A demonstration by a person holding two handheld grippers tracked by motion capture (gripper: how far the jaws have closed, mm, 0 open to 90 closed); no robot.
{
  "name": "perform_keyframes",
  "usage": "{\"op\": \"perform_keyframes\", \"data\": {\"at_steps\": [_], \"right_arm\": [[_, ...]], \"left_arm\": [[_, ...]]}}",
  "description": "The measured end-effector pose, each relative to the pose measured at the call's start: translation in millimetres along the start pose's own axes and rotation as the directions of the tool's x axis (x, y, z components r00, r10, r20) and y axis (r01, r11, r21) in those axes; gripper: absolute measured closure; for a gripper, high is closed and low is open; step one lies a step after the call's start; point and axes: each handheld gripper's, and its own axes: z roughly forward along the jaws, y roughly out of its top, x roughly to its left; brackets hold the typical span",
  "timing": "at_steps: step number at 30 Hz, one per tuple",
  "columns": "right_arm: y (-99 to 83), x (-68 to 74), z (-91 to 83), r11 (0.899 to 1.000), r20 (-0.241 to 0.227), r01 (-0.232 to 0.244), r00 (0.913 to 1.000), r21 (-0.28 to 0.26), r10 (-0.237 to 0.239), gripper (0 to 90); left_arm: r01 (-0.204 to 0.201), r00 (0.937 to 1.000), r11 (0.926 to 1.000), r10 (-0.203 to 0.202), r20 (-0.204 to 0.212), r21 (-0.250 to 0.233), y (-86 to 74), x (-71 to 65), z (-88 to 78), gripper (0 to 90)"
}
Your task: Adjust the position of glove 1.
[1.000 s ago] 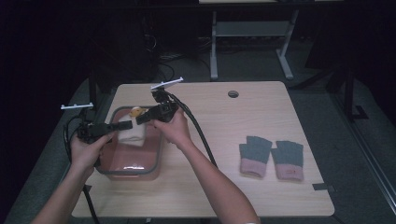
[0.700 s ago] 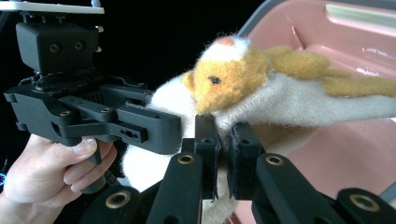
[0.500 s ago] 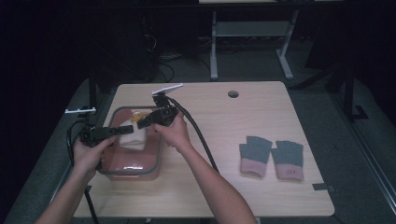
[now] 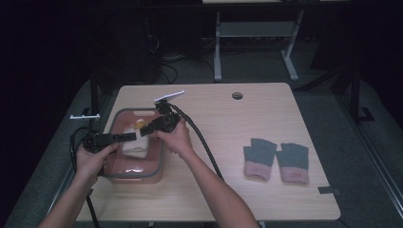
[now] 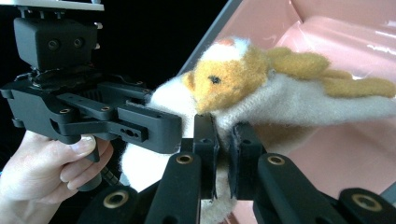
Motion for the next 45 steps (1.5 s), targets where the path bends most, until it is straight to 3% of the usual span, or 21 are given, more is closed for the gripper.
{"op": "perform_keyframes", "data": {"at_steps": [11,21,26,35,38,45], "right_arm": [[-4.8,-8.6,1.8,1.000,0.007,-0.018,0.9998,0.010,0.018,80.2],[-10.5,-18.3,-6.8,0.999,0.045,-0.031,0.9985,0.010,0.030,78.4],[-11.7,-18.3,-12.4,1.000,0.047,-0.029,0.9985,0.002,0.029,78.1],[-13.1,-15.4,-16.2,1.000,0.038,-0.012,0.9992,-0.001,0.012,77.4],[-13.8,-14.8,-17.7,1.000,0.039,-0.010,0.9992,-0.005,0.011,77.4],[-17.2,-15.3,-27.5,1.000,0.035,-0.009,0.9994,-0.020,0.009,77.1]], "left_arm": [[0.019,0.9996,0.9997,-0.019,-0.022,0.015,-4.9,5.6,5.9,72.3],[0.042,0.9942,0.9969,-0.036,-0.102,0.067,-7.9,7.8,14.7,72.1],[0.031,0.9815,0.9912,-0.006,-0.191,0.129,-10.1,8.1,21.0,71.5],[0.021,0.9572,0.9770,0.041,-0.287,0.212,-13.6,7.9,29.6,66.3],[0.014,0.9485,0.9751,0.057,-0.312,0.221,-13.1,6.4,29.4,62.1],[0.002,0.9354,0.9802,0.069,-0.347,0.198,-7.3,2.6,24.0,58.7]]}}
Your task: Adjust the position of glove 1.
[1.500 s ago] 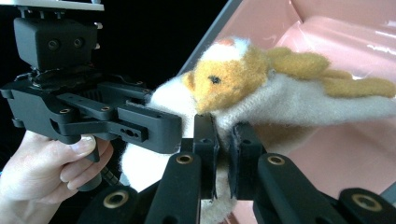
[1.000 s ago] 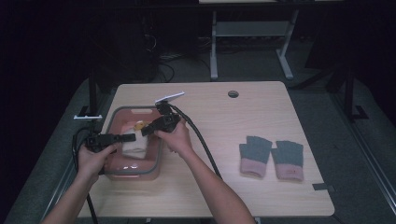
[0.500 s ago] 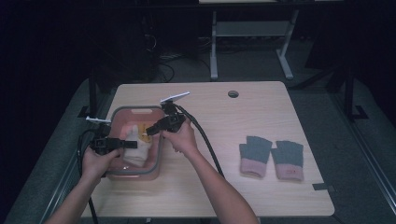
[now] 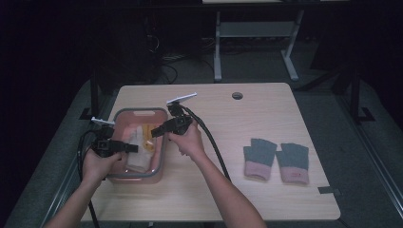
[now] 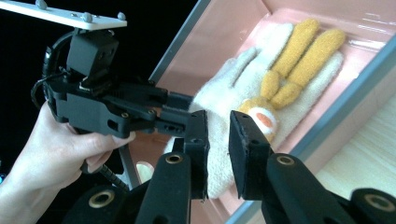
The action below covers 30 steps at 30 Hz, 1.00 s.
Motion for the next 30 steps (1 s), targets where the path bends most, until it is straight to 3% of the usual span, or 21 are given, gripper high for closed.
{"op": "perform_keyframes", "data": {"at_steps": [3,6,10,13,20,25,30], "right_arm": [[-1.8,-1.2,-4.4,1.000,0.002,0.000,1.0000,-0.001,0.000,76.8],[-3.7,-2.9,-8.9,1.000,0.001,-0.002,1.0000,-0.010,0.002,76.8],[-6.2,-4.1,-13.8,1.000,-0.001,-0.006,1.0000,-0.017,0.006,76.5],[-8.3,-5.6,-18.5,1.000,0.001,-0.006,1.0000,-0.024,0.006,76.2],[-11.8,-9.5,-28.5,0.999,0.007,-0.006,1.0000,-0.037,0.007,76.1],[-14.9,-11.3,-33.3,0.999,0.008,-0.008,0.9999,-0.039,0.008,75.5],[-17.2,-13.1,-37.5,0.999,0.006,-0.008,1.0000,-0.044,0.008,75.1]], "left_arm": [[-0.011,0.9998,0.9997,0.011,-0.016,-0.020,3.1,0.0,-6.1,58.3],[0.009,0.9997,0.9989,-0.010,-0.023,-0.045,5.4,-2.9,-10.2,55.7],[-0.013,0.9999,0.9994,0.013,-0.008,-0.032,6.4,-4.0,-7.1,60.5],[-0.024,0.9995,0.9984,0.023,-0.021,-0.052,6.6,-5.5,-7.3,62.0],[-0.029,0.9991,0.9993,0.030,-0.031,0.023,6.7,-6.7,6.0,64.5],[-0.037,0.9964,0.9956,0.044,-0.073,0.086,6.6,-5.2,18.3,64.4],[-0.036,0.9975,0.9963,0.041,-0.058,0.078,6.6,-3.6,17.7,63.2]]}}
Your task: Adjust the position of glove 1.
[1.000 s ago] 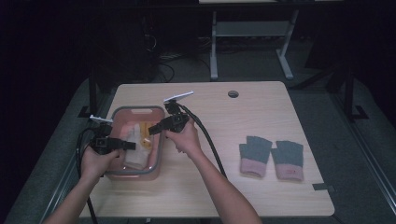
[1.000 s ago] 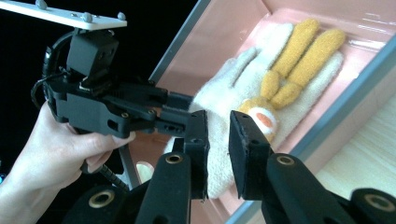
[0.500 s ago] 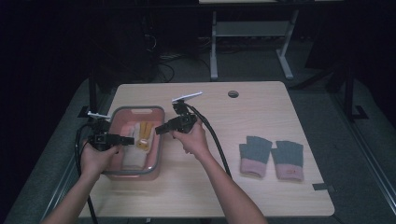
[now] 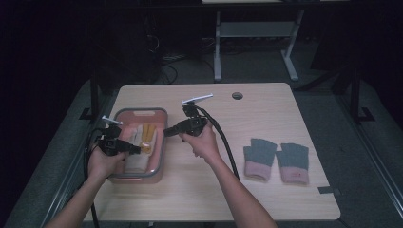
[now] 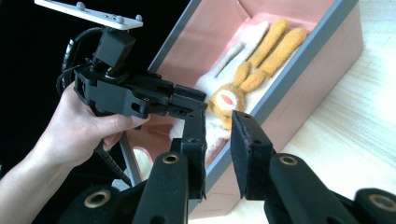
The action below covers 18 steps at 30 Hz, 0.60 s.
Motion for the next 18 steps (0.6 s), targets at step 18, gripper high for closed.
{"op": "perform_keyframes", "data": {"at_steps": [18], "right_arm": [[-8.5,-9.2,-27.6,1.000,0.023,0.001,0.9997,-0.023,-0.001,68.4]], "left_arm": [[-0.046,0.9902,0.9905,0.062,0.125,-0.129,5.3,-22.8,-22.7,55.6]]}}
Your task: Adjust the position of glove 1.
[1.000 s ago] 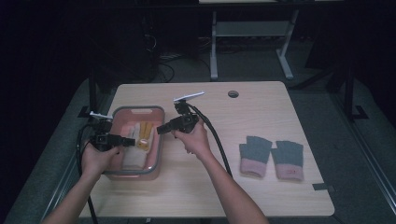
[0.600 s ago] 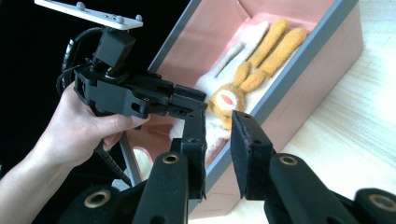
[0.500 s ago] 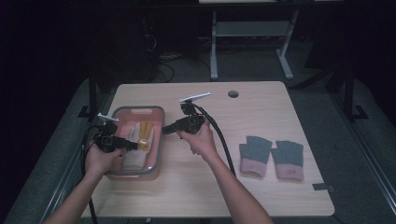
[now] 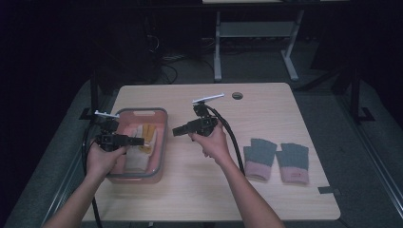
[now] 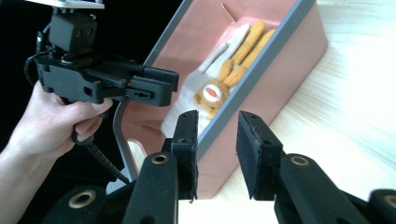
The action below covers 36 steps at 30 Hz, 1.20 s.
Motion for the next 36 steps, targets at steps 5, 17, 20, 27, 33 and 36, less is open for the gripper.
{"op": "perform_keyframes", "data": {"at_steps": [5,17,20,27,33,36], "right_arm": [[-2.5,-3.0,-8.2,1.000,0.006,-0.002,1.0000,-0.006,0.002,67.2],[-11.3,-14.7,-29.9,1.000,0.025,-0.012,0.9996,-0.021,0.012,64.6],[-13.0,-17.5,-35.6,1.000,0.033,-0.017,0.9993,-0.024,0.017,64.1],[-17.8,-24.1,-50.9,0.999,0.048,-0.015,0.9987,-0.039,0.017,61.9],[-23.6,-28.9,-64.1,0.998,0.056,-0.023,0.9981,-0.052,0.026,60.7],[-26.7,-31.1,-71.4,0.998,0.058,-0.030,0.9978,-0.058,0.034,59.7]], "left_arm": [[-0.010,0.9995,0.9997,0.011,0.029,-0.022,1.6,-8.4,-1.4,53.8],[-0.039,0.9971,0.9983,0.041,0.064,-0.044,7.2,-26.4,0.1,51.1],[-0.048,0.9961,0.9976,0.051,0.071,-0.050,8.9,-32.3,1.4,50.2],[-0.071,0.9914,0.9959,0.077,0.106,-0.055,11.2,-44.7,6.0,47.2],[-0.100,0.9859,0.9939,0.105,0.130,-0.047,13.5,-57.5,11.7,44.3],[-0.109,0.9832,0.9925,0.116,0.141,-0.055,14.7,-63.9,14.5,43.7]]}}
